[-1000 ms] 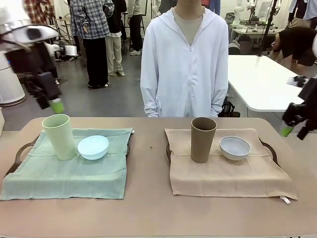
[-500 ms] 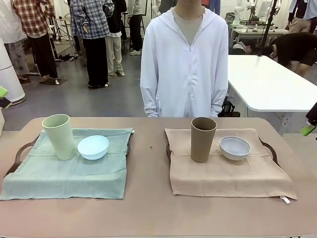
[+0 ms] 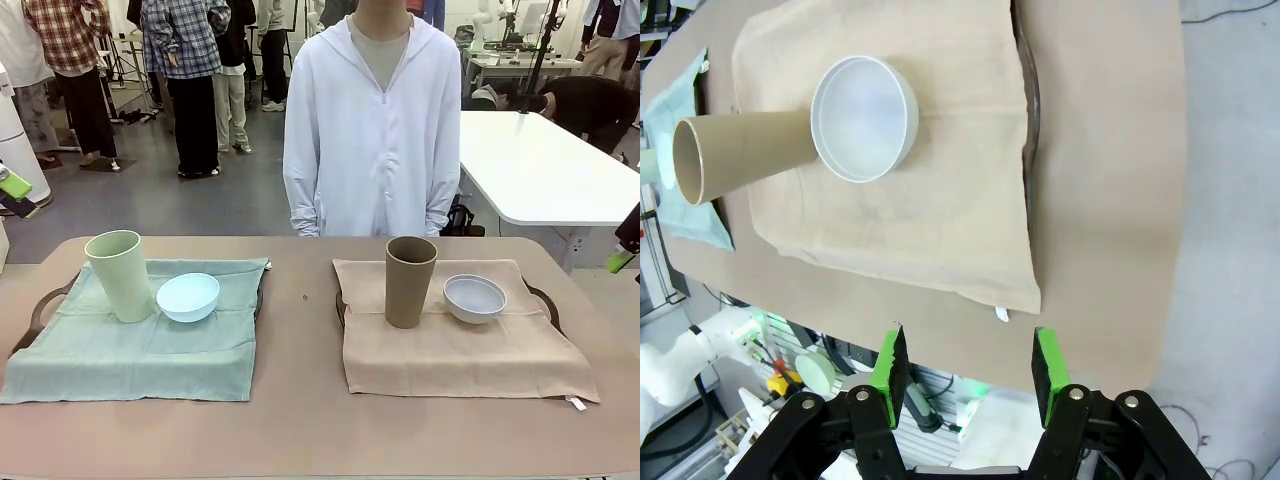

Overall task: Set up a tray with a mat and arrange the tableware.
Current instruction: Place the Picnic Bowl and Reusable plastic cup back onto the Handle tray in front of the human's position.

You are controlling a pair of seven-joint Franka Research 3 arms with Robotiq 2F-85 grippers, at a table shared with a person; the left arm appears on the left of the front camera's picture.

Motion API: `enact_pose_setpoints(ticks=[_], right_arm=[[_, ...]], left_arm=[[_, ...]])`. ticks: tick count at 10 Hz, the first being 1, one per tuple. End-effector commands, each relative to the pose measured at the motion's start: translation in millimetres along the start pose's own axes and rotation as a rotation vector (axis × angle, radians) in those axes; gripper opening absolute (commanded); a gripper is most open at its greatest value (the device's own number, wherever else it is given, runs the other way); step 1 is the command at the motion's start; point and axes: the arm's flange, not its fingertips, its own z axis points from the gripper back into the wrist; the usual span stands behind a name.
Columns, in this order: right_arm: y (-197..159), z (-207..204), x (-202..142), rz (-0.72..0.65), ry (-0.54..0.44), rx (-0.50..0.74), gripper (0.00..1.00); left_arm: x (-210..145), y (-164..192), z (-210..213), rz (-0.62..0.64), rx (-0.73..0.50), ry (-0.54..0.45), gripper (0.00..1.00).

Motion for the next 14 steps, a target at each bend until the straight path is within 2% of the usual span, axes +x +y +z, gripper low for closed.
enact_pose_setpoints(ticks=[1,3,5,9,12,13,14], right_arm=[[-0.3,0.1,-0.1,0.000,0.000,0.001,0.65],[-40.2,32.6,-13.4,-0.047,-0.053,0.136,0.65],[-91.3,66.6,-35.8,-0.139,-0.074,0.355,0.65],[-181.5,114.6,-63.2,-0.282,-0.164,0.756,0.65],[-209.7,118.8,-69.8,-0.340,-0.168,0.832,0.65],[-208.9,114.0,-61.0,-0.360,-0.160,0.810,0.65],[-202.2,114.1,-79.7,-0.349,-0.182,0.818,0.65]], left_arm=[[-2.1,1.4,1.3,0.003,-0.003,-0.006,1.00],[-33.3,6.5,46.5,0.068,-0.023,-0.108,1.00],[-76.7,22.6,84.3,0.112,-0.119,-0.183,1.00],[-135.0,91.5,132.2,0.186,-0.380,-0.336,1.00],[-155.8,114.0,153.5,0.206,-0.436,-0.386,1.00],[-150.4,112.7,147.7,0.189,-0.399,-0.346,1.00],[-153.9,113.6,125.6,0.229,-0.425,-0.375,1.00]])
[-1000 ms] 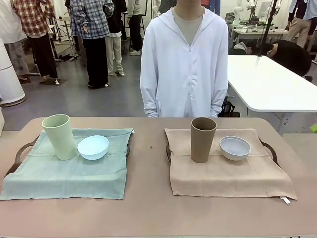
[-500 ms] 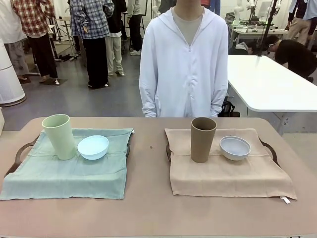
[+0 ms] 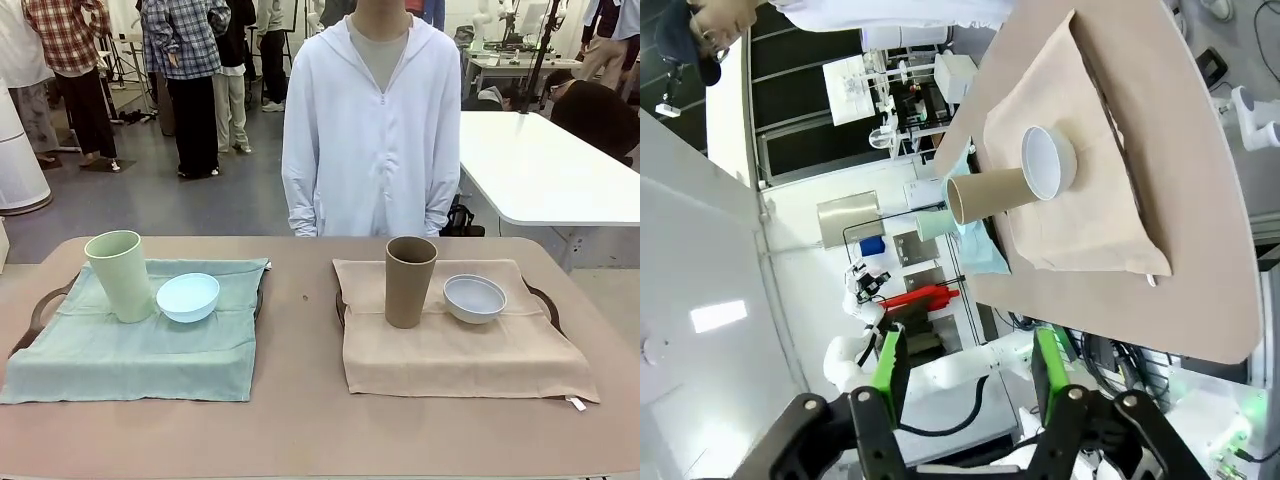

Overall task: Set up a tray with a mat and arrange the tableware.
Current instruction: Place the Picnic Bowl and Reusable plastic cup back onto the Handle tray in front of the human's position.

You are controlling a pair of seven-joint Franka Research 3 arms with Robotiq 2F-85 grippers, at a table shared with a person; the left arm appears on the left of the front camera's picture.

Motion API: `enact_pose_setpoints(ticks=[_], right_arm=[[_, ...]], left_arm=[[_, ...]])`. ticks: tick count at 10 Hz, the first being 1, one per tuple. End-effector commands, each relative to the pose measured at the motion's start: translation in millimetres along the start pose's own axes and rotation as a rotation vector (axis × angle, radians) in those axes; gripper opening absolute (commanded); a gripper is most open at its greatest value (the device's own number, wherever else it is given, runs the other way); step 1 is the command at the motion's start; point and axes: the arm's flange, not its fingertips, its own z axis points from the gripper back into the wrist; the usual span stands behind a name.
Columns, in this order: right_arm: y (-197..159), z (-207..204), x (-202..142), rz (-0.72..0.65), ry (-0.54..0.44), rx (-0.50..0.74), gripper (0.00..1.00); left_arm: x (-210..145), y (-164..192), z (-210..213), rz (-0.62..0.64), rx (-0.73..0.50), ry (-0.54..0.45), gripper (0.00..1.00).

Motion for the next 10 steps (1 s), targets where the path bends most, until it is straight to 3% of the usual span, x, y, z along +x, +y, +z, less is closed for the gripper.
enact_pose_setpoints(ticks=[1,10], right_arm=[[5.6,1.1,-9.5,0.017,-0.008,0.005,0.65],[5.6,1.1,-9.5,0.017,-0.008,0.005,0.65]], left_arm=[[-5.5,-1.6,4.7,0.002,-0.002,-0.011,1.00],[-5.5,-1.6,4.7,0.002,-0.002,-0.011,1.00]])
